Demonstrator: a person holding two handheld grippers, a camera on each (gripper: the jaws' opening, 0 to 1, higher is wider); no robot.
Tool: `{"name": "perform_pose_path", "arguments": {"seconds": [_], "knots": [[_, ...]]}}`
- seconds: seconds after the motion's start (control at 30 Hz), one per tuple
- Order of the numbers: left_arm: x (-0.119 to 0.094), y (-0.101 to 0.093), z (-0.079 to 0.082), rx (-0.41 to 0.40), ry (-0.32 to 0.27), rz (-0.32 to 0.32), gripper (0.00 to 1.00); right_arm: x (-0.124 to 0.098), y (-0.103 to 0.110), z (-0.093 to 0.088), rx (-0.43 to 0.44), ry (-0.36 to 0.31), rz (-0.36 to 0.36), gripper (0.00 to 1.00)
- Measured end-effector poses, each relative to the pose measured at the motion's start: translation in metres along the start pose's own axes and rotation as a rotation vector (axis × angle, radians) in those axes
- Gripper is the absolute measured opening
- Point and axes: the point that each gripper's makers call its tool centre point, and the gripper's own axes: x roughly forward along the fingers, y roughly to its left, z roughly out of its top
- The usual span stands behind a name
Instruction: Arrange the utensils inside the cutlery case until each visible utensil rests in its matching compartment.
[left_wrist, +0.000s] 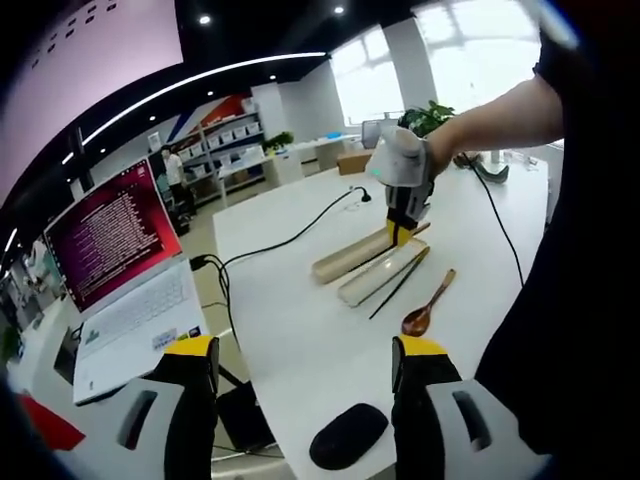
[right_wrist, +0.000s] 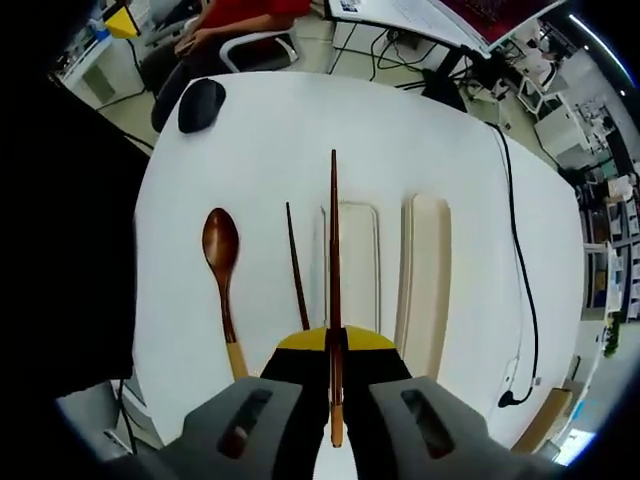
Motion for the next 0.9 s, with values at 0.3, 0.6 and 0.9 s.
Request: {"name": "perform_pose_path", "arguments": {"seconds": [0.3,0.6,0.9], "knots": [[0.001,0.000,0.002,0.002,-0.001,-0.005,0.72,-0.004,-0.008,-0.002,0.007,0.000,-0.014,0.00],[0.002,0.004,0.006,0.009,-0.003,-0.005,0.72,-0.006,-0.012,-0.004,0.004,0.000,-0.018,0.00],[0.005,0.002,0.006,0.017,0.002,-0.018,0.72,-0.007,-0.018,-0.007,0.003,0.008,-0.024,0.00]]}}
